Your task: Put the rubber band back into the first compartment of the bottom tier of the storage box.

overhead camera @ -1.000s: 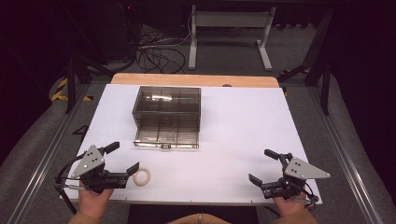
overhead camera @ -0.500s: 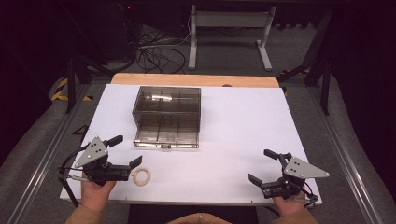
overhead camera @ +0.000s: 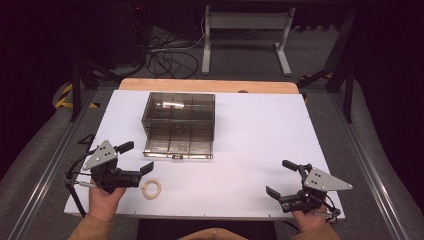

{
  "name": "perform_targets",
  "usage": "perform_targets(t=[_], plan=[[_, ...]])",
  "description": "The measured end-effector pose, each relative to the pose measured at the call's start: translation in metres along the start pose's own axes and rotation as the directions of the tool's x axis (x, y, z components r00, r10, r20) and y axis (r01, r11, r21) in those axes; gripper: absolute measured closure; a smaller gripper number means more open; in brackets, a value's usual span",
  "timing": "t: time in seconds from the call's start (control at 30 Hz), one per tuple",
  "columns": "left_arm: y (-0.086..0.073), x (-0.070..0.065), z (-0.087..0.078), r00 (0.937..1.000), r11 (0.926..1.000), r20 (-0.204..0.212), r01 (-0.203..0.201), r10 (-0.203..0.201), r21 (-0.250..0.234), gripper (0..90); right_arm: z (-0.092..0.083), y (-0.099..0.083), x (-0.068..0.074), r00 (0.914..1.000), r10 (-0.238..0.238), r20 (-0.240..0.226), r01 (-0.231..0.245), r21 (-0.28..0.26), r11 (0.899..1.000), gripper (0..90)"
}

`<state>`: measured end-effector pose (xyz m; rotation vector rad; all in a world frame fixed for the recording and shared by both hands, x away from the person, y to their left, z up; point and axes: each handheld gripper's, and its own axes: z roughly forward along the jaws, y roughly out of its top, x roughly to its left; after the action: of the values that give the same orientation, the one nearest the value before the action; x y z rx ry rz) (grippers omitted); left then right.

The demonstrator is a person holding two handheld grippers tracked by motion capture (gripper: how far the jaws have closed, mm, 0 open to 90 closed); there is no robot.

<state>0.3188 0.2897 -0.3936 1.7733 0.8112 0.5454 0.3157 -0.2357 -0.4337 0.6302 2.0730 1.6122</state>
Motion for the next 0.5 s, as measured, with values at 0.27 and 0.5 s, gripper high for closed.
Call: perform_targets(t=[0.27, 0.5], plan=[[0.0015, -0.0034, 0.0010, 0.9982, 0.9986, -0.036, -0.047, 0.047, 0.026, 5.0, -0.0007, -0.0002, -0.0004, 1.0000, -0.001, 0.000, 0.001, 0.000, 1.000, 2.5], [0.0037, -0.0036, 0.0018, 0.9985, 0.9955, 0.003, -0.055, 0.055, 0.077, 11.1, -0.0013, -0.0004, -0.0009, 1.0000, 0.002, -0.003, -0.002, 0.000, 1.000, 2.5]])
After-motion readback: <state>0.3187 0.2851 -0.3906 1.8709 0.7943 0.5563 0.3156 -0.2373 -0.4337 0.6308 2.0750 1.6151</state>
